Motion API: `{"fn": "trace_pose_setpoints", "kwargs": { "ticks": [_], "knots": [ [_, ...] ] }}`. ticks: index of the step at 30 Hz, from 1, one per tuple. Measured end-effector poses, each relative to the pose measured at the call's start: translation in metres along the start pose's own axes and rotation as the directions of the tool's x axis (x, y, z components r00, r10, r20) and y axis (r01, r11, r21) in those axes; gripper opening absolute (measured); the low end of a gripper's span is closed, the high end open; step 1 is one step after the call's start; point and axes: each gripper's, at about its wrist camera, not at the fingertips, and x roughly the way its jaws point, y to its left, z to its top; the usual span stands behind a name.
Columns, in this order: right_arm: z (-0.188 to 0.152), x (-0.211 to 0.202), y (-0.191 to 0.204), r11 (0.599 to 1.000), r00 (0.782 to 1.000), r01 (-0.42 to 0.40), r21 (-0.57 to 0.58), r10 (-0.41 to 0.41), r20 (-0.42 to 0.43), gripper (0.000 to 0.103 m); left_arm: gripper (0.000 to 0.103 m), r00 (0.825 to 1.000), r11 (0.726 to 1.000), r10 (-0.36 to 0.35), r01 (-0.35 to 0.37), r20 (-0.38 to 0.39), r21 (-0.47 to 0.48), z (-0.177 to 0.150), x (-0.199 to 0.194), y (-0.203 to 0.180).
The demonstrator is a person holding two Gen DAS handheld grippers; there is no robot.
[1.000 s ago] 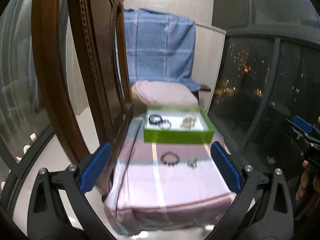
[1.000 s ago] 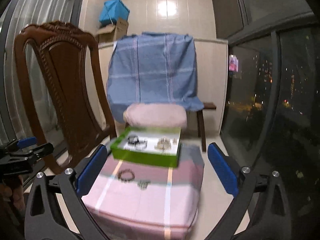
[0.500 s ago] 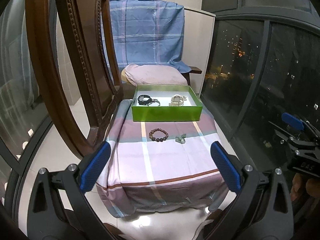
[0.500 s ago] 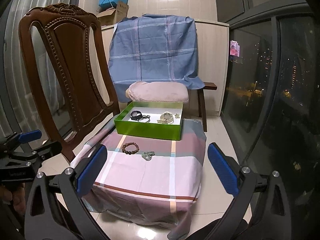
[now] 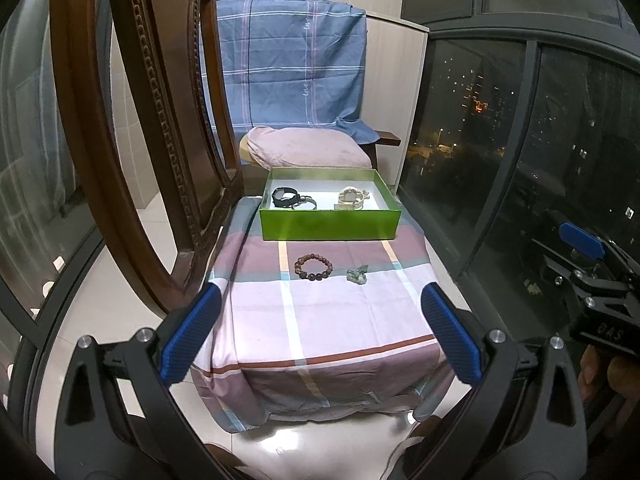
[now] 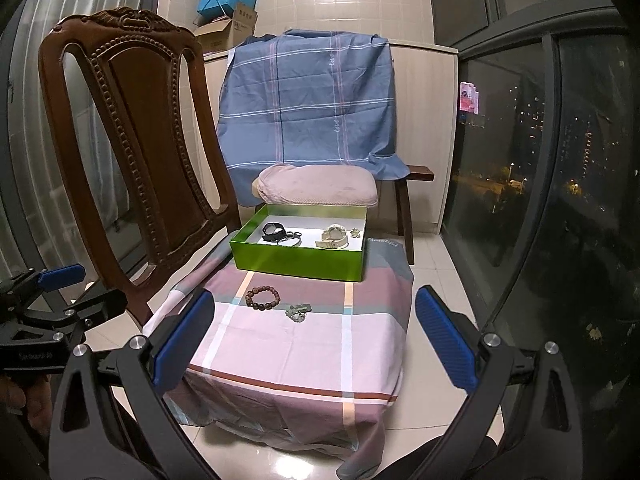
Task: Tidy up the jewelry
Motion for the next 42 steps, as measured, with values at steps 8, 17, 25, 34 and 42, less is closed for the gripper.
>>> {"fn": "trace_pose_setpoints", "kwargs": {
  "ticks": [8,17,25,34,42],
  "knots": [
    [-0.001,0.003,0.001,1.000,1.000,-0.003,-0.002,0.003,-0.009,0.098,0.099,1.000,1.000,-0.001,0.001,0.000,-0.003,-0.001,0.002,0.000],
    [-0.002,0.009,0.004,1.000,1.000,-0.008,-0.001,0.008,-0.018,0.098,0.099,1.000,1.000,-0.004,0.004,-0.009,-0.004,-0.001,0.005,-0.001],
    [-0.005,0.020,0.004,1.000,0.999,-0.008,0.005,0.008,-0.040,0.098,0.099,1.000,1.000,-0.009,0.009,-0.022,-0.007,-0.002,0.011,0.000],
    [-0.013,0.067,0.010,1.000,0.995,-0.016,-0.016,0.014,-0.094,0.098,0.099,0.998,1.000,-0.013,0.012,-0.056,-0.026,-0.003,0.030,0.010],
    [-0.044,0.220,0.022,0.999,0.954,-0.036,-0.008,0.032,-0.299,0.098,0.099,0.994,0.999,0.003,-0.007,-0.110,-0.038,-0.001,0.065,0.027]
  ]
}}
